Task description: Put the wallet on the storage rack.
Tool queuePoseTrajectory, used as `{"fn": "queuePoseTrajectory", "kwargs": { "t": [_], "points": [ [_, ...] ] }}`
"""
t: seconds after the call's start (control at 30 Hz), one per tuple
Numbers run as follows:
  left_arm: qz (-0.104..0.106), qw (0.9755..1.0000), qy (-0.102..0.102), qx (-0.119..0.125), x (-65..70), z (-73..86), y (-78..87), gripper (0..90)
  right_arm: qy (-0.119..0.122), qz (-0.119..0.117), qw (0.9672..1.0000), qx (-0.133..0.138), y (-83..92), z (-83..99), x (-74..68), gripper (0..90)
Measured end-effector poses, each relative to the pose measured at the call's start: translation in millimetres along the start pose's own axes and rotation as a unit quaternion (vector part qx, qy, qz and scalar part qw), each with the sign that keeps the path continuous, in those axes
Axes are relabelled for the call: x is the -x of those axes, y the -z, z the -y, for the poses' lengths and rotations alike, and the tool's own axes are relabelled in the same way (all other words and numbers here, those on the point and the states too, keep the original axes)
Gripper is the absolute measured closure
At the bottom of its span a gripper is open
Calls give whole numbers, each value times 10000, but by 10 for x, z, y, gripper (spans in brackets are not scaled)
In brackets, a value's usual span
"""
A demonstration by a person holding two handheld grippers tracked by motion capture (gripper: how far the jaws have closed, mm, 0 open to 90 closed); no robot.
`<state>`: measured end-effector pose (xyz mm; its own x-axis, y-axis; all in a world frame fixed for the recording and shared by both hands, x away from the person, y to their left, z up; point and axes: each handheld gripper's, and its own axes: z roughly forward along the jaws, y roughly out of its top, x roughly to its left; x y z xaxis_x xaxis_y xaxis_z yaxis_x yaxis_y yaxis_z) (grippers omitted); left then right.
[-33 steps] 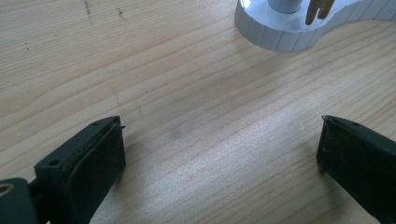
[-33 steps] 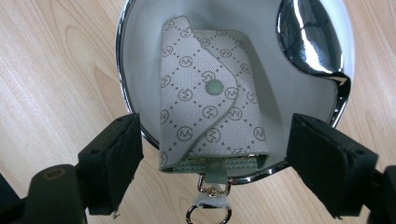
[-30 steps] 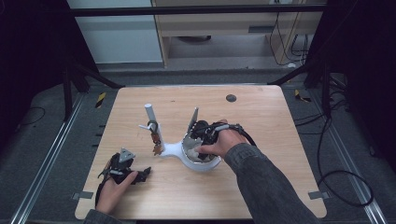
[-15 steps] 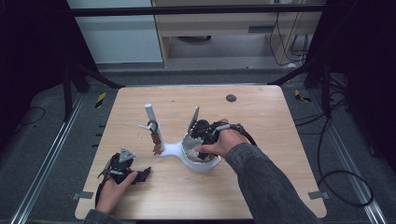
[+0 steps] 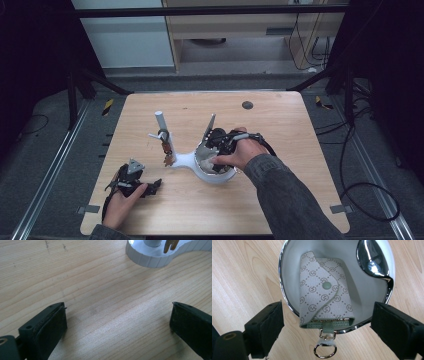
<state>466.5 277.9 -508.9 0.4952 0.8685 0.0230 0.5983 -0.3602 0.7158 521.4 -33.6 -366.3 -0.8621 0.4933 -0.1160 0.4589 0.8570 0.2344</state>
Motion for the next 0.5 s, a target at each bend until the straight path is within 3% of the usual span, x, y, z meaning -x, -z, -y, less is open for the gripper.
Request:
{"fn": "queuePoseTrajectory", "kwargs": {
  "t": [0.5],
  "points": [
    [0, 10000, -9, -8, -1, 0, 1, 3, -118, 19, 9993, 348, 97, 115, 9, 59]
  ]
}}
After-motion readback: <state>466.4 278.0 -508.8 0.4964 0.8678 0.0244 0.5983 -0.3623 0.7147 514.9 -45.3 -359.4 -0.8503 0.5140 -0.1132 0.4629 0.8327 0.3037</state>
